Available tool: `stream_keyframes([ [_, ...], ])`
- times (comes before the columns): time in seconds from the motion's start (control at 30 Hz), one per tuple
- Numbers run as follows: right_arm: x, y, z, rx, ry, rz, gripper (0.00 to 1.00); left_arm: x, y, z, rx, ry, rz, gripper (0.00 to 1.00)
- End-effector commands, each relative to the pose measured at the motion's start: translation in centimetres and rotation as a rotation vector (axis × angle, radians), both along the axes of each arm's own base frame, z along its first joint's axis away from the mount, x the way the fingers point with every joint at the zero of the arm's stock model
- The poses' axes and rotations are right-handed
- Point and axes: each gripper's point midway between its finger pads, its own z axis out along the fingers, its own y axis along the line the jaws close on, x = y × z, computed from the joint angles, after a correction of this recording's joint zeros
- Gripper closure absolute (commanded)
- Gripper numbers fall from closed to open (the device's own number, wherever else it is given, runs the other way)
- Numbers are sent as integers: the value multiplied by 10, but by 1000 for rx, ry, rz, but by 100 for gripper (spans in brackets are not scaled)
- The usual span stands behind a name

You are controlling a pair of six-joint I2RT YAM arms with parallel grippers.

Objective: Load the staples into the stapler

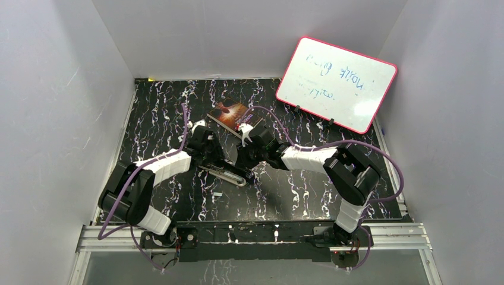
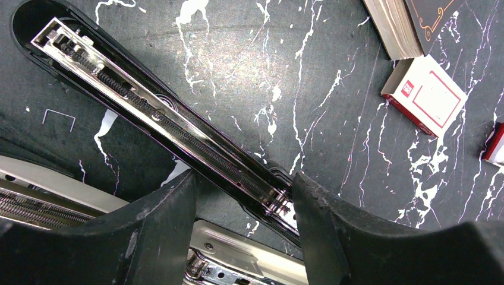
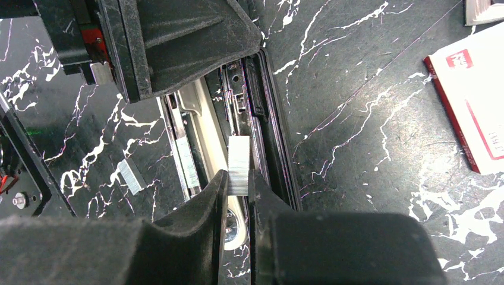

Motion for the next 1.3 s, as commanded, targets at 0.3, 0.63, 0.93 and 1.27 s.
stream_keyframes([
  [0.3, 6, 6, 34, 66, -84, 3, 100, -19, 11, -9, 51, 58, -3, 43],
  [0.63, 6, 4, 37, 70, -93, 0, 100, -20, 11, -9, 52, 56, -4, 43],
  [0.93, 6, 3, 26, 33, -71, -2, 100, -19, 11, -8, 50, 54, -4, 43],
  [1.27, 5, 4, 21, 15, -53, 7, 100, -17, 11, -7, 50, 50, -3, 43],
])
